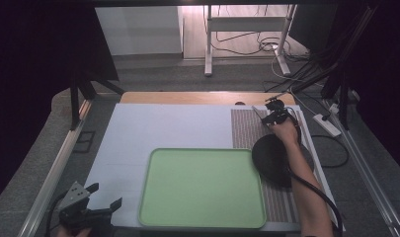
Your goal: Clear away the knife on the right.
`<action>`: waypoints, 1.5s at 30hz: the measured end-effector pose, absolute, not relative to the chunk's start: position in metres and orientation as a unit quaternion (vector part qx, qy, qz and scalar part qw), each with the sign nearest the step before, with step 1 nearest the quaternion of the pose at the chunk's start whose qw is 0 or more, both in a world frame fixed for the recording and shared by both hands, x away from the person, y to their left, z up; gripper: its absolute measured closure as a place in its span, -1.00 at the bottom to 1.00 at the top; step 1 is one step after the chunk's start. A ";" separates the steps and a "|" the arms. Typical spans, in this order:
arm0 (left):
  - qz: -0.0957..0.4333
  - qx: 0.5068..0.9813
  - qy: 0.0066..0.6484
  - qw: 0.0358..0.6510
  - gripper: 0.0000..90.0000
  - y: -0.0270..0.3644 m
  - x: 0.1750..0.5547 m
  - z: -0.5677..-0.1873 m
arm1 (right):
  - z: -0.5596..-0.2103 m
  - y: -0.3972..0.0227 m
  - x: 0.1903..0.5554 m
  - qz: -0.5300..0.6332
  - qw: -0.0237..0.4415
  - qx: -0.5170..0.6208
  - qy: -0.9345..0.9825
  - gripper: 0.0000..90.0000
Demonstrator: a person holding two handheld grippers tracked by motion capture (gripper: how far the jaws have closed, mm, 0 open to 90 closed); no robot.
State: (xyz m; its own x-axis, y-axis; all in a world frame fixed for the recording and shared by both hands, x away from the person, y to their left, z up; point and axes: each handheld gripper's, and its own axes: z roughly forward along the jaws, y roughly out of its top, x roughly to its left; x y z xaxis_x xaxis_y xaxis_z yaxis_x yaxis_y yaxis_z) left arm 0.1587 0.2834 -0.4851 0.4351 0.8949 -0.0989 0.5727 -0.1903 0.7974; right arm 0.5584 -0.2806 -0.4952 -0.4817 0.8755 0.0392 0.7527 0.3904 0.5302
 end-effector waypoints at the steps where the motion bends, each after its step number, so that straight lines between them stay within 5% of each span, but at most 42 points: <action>1: 0.200 0.745 0.492 0.402 -0.90 0.283 0.159 -0.485 | -0.492 -0.280 0.558 0.256 0.119 0.497 0.821 0.80; 18: 0.203 0.748 0.491 0.399 -0.90 0.282 0.159 -0.485 | -0.473 -0.283 0.549 0.253 0.108 0.482 0.832 -0.75; 23: 0.205 0.750 0.489 0.396 -0.90 0.281 0.159 -0.485 | -0.472 -0.290 0.545 0.242 0.119 0.483 0.833 -0.95; 40: 0.209 0.755 0.484 0.390 -0.90 0.279 0.159 -0.485 | -0.488 -0.297 0.540 0.181 0.103 0.495 0.843 -0.99; 45: 0.211 0.756 0.482 0.389 -0.90 0.278 0.159 -0.485 | -0.494 -0.296 0.541 0.187 0.069 0.490 0.849 -0.61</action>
